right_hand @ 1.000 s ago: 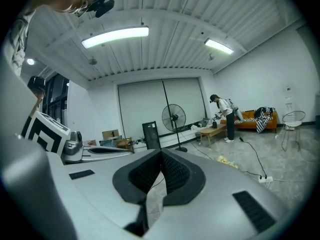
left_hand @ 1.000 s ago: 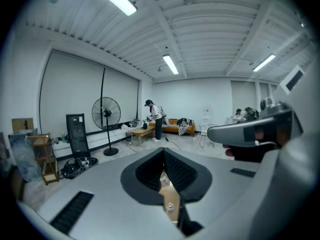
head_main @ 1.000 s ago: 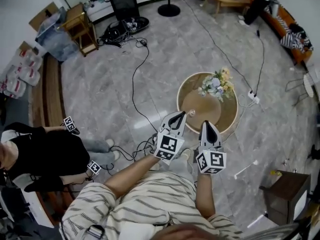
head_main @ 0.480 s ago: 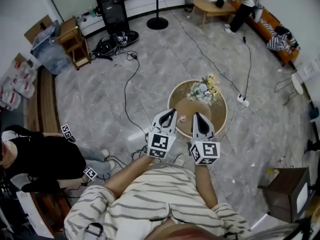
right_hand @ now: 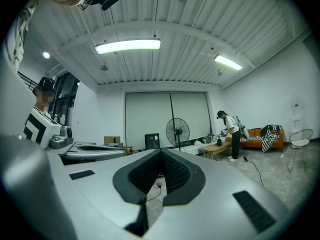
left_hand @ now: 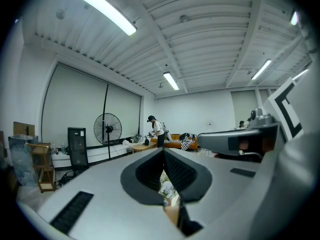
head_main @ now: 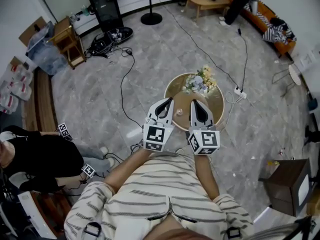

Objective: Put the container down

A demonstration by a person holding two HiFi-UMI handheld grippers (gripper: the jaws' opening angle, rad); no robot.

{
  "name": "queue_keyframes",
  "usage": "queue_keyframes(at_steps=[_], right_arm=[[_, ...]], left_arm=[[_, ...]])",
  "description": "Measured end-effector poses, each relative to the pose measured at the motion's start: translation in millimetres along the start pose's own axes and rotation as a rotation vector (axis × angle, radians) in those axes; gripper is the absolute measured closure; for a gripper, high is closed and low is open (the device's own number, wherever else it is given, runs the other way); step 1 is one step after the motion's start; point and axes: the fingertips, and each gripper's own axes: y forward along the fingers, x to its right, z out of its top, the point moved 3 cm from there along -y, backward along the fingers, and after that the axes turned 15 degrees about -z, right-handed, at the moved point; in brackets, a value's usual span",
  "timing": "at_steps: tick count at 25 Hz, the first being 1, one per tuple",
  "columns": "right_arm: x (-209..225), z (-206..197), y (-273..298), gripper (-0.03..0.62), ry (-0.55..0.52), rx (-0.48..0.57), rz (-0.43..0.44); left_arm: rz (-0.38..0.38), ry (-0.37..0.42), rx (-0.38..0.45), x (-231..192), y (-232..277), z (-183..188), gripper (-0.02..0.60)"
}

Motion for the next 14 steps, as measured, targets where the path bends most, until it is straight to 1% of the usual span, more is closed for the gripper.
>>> queue_keyframes(at_steps=[4,9,14], right_arm=[[3,8,0,0.591,-0.006,0.036,0.005],[-6,18,6,0.591,-0.009,0.039,0.017],[-12,19,15,0.591,-0.010,0.042,0.032]], left_arm=[[0.006,0.012,0.033,0,1,9,0.583],[0.013,0.010,0.052,-10,-4,21,0.583],[0.026,0.002,0.061,-21,-6,20,0.583]])
